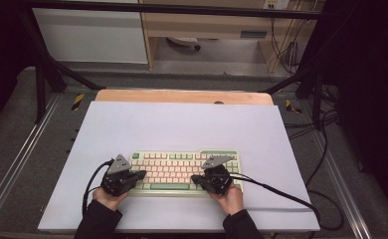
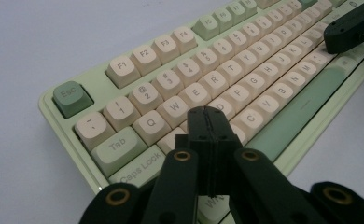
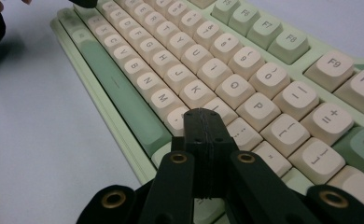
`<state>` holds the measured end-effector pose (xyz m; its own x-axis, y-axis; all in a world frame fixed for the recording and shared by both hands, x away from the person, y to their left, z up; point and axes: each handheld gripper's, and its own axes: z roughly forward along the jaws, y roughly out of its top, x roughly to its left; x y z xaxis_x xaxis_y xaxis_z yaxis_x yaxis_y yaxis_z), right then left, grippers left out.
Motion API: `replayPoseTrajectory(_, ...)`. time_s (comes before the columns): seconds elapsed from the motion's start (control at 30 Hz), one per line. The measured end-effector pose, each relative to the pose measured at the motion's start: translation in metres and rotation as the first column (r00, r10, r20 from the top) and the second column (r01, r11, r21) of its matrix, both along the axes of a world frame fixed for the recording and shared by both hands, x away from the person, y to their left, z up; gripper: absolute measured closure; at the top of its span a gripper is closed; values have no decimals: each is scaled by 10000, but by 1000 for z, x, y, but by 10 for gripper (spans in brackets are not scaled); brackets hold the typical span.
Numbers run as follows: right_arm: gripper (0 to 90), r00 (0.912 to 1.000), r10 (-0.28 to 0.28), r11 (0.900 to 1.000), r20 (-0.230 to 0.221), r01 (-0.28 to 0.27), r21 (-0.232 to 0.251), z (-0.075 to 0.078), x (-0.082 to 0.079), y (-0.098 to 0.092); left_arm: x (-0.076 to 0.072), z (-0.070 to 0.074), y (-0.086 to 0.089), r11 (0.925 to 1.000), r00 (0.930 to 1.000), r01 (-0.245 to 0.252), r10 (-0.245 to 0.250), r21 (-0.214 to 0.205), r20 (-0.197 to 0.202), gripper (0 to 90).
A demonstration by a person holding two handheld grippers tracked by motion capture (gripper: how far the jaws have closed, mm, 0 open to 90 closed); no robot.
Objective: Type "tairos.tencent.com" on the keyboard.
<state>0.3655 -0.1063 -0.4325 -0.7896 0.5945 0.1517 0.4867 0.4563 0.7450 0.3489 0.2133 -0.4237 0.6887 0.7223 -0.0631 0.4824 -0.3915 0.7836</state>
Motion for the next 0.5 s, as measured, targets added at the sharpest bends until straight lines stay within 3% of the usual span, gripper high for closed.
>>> replayPoseTrajectory(0.3, 900, 9990, -169, 9998, 416, 163, 151, 14, -2, -9, -1, 1, -1, 10000, 10000, 31, -31, -1, 24, 900)
replayPoseTrajectory(0.5, 900, 9984, -325, 9991, 460, 313, 274, 18, -1, -18, -1, 2, -2, 10000, 10000, 64, -64, 17, 51, 900)
